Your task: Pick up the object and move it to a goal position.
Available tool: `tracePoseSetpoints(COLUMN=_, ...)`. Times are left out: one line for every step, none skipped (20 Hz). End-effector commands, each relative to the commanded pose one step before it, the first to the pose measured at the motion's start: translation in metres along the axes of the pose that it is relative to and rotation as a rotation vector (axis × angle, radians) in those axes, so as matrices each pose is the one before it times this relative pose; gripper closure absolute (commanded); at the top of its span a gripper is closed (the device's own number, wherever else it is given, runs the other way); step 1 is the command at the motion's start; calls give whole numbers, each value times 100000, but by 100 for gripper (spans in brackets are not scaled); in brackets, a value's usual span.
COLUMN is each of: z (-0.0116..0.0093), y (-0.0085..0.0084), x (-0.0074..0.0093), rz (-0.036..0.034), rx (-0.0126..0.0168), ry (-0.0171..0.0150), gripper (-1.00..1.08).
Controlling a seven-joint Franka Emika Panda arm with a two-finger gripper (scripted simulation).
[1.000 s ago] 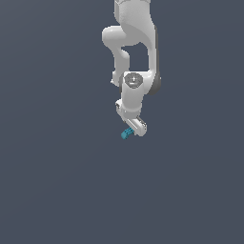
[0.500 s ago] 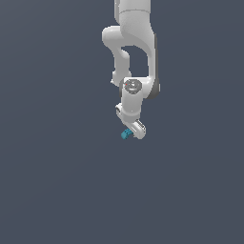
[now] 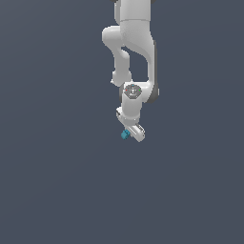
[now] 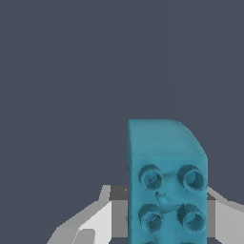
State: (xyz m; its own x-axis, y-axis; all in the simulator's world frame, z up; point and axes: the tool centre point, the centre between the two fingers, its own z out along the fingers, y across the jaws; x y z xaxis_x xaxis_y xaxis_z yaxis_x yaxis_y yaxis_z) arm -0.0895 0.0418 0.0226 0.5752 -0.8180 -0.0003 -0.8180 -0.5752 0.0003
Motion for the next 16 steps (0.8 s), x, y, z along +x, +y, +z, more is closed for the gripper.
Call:
tracePoseSetpoints(z=53, y=-3, x=11, rz=20, rx=19, ry=13, gripper=108)
tracePoseSetpoints(z=0, y=0, x=0, rz=0, rx=0, ry=0, gripper=108)
tracePoseSetpoints(z=0, y=0, x=0, rz=0, rx=0, ry=0, gripper=108)
tracePoseSetpoints(z=0, y=0, x=0, rz=0, rx=0, ry=0, gripper=108)
tracePoseSetpoints(z=0, y=0, x=0, rz=0, rx=0, ry=0, gripper=108)
tracePoseSetpoints(z=0, y=0, x=0, rz=0, rx=0, ry=0, gripper=108)
tracePoseSetpoints(z=0, y=0, x=0, rz=0, rx=0, ry=0, gripper=108)
tracePoseSetpoints(z=0, y=0, x=0, rz=0, rx=0, ry=0, gripper=108)
tracePoseSetpoints(z=-55, y=-51, x=-18, rz=-59, rx=124, ry=14, gripper=108)
tracePoseSetpoints(z=-23, y=-4, x=-13, rz=0, rx=0, ry=0, gripper=108)
tracePoseSetpoints(z=-69, y=-13, x=-40, rz=0, rx=0, ry=0, gripper=108)
tracePoseSetpoints(z=-115, y=-22, x=-67, rz=0, rx=0, ry=0, gripper=108)
tracePoseSetpoints(z=-161, y=-31, x=-93, rz=0, rx=0, ry=0, gripper=108)
tracePoseSetpoints(z=-207, y=-39, x=-120, rz=0, rx=0, ry=0, gripper=108)
tracePoseSetpoints(z=-253, y=-48, x=-146, rz=0, rx=0, ry=0, gripper=108)
tracePoseSetpoints(z=-300, y=-57, x=-173, rz=0, rx=0, ry=0, gripper=108)
